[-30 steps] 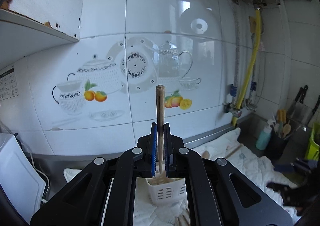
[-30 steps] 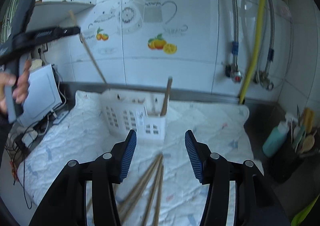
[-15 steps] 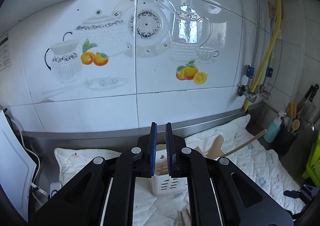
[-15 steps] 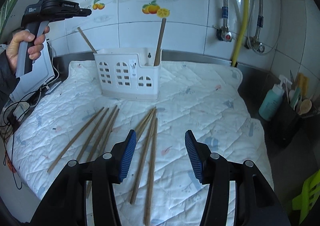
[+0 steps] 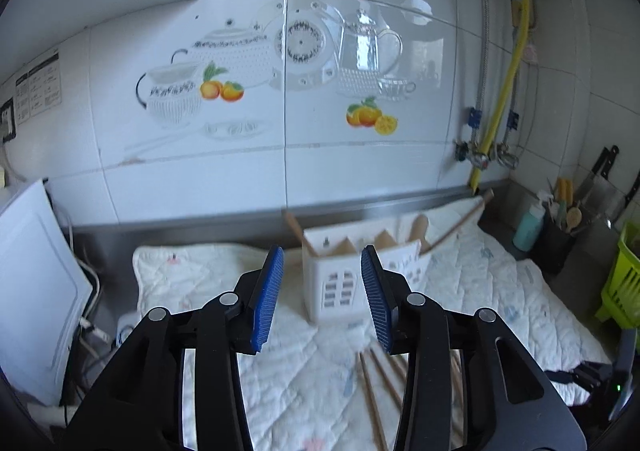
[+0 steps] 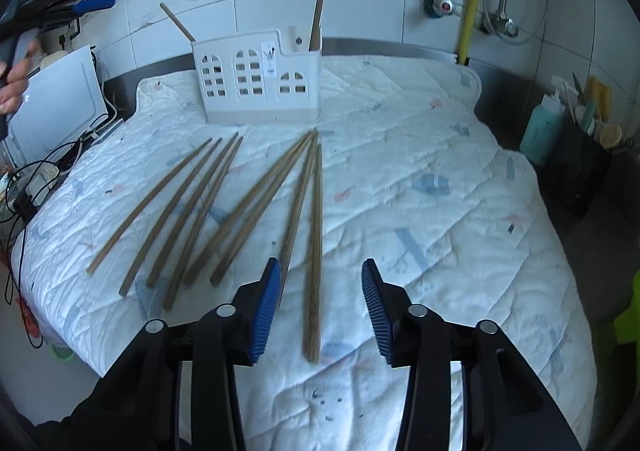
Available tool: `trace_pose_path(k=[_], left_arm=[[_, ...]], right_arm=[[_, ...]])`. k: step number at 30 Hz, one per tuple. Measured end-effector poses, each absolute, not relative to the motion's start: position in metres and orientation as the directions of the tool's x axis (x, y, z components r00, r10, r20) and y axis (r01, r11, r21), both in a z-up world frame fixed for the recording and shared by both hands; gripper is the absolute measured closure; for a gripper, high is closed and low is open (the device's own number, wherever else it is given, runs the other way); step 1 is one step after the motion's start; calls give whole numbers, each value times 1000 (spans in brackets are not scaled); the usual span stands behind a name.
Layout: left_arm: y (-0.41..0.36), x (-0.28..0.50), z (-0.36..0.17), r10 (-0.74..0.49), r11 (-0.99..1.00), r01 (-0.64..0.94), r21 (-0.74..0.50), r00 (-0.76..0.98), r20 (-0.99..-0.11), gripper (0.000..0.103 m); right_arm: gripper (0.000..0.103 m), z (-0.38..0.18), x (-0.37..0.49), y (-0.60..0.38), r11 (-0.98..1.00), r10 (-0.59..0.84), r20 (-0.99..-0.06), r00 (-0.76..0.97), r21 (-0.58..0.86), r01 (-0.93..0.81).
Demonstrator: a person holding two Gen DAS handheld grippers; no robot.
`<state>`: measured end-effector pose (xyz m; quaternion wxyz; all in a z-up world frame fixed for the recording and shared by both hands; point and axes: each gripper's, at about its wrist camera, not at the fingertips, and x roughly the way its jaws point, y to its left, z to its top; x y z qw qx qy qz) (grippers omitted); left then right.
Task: Organize utensils
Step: 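Return both tools to the mat and grasp another chopstick each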
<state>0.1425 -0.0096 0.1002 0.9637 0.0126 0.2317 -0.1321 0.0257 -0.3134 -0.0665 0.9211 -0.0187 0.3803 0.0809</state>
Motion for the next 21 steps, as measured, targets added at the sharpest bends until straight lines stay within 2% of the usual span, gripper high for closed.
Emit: trace_pose_path(k=[11,21], left_arm=[[-8,61,1,-282,953,291,-84,750,-599,62],[-36,29,-68,-349,923,358,-141,625,-698,62]], right_arm=[[83,-89,28,-312,985,152,-718,679,55,-162],[94,-98,35,-313,988,144,-722,677,63,-143]])
